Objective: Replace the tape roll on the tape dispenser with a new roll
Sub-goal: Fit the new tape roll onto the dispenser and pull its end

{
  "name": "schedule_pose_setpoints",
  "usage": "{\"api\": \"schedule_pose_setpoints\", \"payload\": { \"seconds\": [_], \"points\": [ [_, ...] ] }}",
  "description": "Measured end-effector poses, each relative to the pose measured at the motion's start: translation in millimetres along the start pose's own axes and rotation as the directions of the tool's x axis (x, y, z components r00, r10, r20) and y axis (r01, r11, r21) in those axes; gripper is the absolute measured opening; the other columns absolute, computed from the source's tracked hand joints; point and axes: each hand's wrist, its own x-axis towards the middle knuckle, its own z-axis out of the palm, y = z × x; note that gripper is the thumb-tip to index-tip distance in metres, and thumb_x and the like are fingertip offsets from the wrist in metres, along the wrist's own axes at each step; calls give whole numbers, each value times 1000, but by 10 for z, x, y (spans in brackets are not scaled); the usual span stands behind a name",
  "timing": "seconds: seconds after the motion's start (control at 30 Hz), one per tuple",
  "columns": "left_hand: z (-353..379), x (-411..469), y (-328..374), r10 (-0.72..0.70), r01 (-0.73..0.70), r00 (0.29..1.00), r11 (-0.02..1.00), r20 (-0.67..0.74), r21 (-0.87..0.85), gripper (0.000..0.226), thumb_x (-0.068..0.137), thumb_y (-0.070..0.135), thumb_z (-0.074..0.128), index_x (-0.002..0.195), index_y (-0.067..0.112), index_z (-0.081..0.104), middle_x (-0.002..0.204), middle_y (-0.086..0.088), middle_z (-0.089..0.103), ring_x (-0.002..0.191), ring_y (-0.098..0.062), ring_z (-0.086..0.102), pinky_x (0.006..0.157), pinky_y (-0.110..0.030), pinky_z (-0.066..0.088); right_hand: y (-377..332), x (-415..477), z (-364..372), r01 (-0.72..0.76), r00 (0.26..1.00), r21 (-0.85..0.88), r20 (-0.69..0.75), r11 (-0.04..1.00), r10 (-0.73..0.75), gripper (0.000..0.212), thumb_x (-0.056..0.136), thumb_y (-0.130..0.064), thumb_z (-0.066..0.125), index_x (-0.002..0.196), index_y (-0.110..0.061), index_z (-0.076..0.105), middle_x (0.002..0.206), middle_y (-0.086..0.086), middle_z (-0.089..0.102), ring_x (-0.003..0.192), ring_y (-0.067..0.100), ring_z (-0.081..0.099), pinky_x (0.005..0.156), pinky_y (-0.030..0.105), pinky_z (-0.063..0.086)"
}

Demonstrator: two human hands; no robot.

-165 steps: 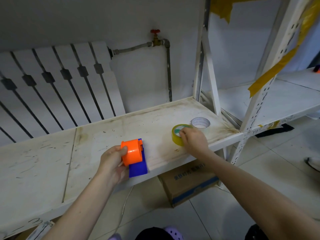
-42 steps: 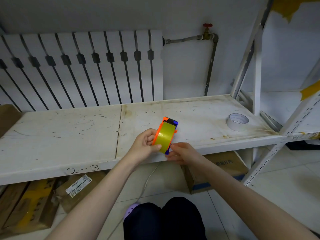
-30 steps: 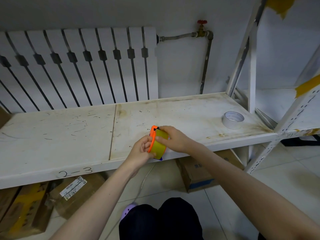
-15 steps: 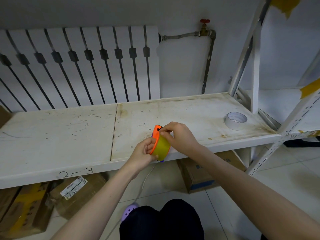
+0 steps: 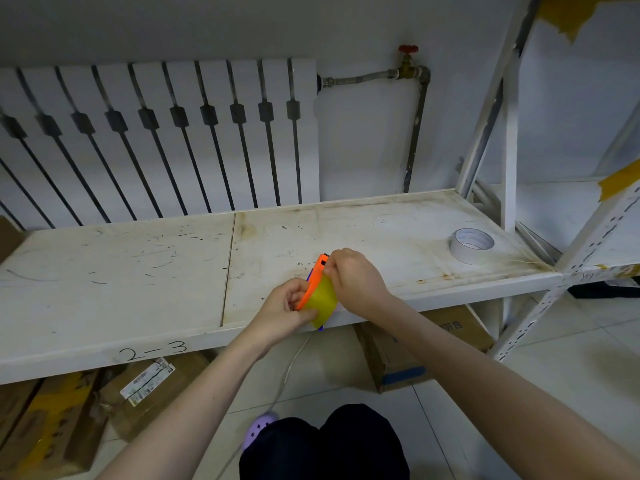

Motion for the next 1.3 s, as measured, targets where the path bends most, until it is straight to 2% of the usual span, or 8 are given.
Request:
{"api": "schedule_pose_setpoints", "payload": {
  "seconds": [0.1, 0.17, 0.27, 0.43, 0.73, 0.87, 1.03, 1.3],
  "points": [
    [82, 0, 71, 18, 22, 991, 959, -136, 283, 59, 55, 29, 82, 105, 20, 53, 96, -2, 62, 88, -23, 60, 79, -41, 52, -51, -6, 24, 5, 1000, -46, 16, 999, -4, 22, 96, -16, 42, 105, -3, 57, 110, 14, 59, 104, 29, 52, 81, 39, 45],
    [150, -6, 112, 100, 33, 968, 855, -228, 517, 72, 55, 40, 85, 116, 24, 50, 105, 4, 60, 96, -19, 59, 83, -40, 52, -89, -13, 33, 17, 1000, -57, 26, 998, -16, 21, 95, -16, 45, 108, -4, 57, 112, 13, 59, 104, 28, 52, 83, 39, 47],
    [184, 4, 116, 248, 33, 919, 725, -306, 687, 64, 66, 47, 77, 121, 23, 54, 114, 2, 64, 101, -20, 61, 88, -40, 50, -125, -6, 24, 12, 999, -39, 30, 999, -11, 19, 94, -13, 47, 107, -5, 57, 111, 13, 59, 102, 27, 53, 83, 37, 48],
    [120, 11, 151, 292, -5, 916, 693, -275, 721, 44, 72, 45, 71, 111, 27, 63, 102, 1, 68, 90, -20, 63, 74, -32, 51, -200, -7, -37, 23, 998, -26, 56, 999, -21, 21, 92, -10, 46, 109, -4, 57, 111, 14, 60, 100, 28, 57, 81, 36, 48],
    [30, 46, 234, 208, 48, 947, 662, -244, 748, 37, 73, 49, 69, 104, 28, 65, 93, 4, 68, 80, -16, 60, 74, -34, 49, -288, -1, -141, -30, 993, 232, 122, 972, 1, 25, 97, -13, 36, 107, -3, 57, 105, 12, 61, 90, 18, 51, 75, 29, 44],
    [-10, 44, 279, 148, 70, 963, 669, -225, 740, 36, 71, 43, 72, 102, 26, 64, 94, 2, 69, 74, -13, 52, 73, -33, 49, -326, -8, -177, -15, 991, 351, 127, 936, -31, 18, 96, -11, 40, 96, -7, 57, 92, 2, 55, 87, 15, 50, 64, 20, 40],
    [-24, 25, 318, 141, 37, 973, 687, -182, 725, 37, 72, 40, 73, 105, 25, 65, 97, 0, 70, 83, -17, 62, 69, -30, 48, -323, -31, -207, -66, 982, 471, 188, 880, -27, 16, 96, -10, 42, 89, -13, 55, 75, -3, 55, 77, 12, 54, 69, 21, 46],
    [-97, 22, 312, 107, 36, 982, 707, -157, 707, 35, 67, 37, 75, 100, 27, 66, 88, 3, 67, 82, -18, 62, 60, -25, 40, -287, -80, -278, -84, 968, 677, 229, 731, -101, 29, 100, -14, 40, 74, -17, 54, 72, -1, 56, 67, 6, 54, 64, 14, 47]
  ]
}}
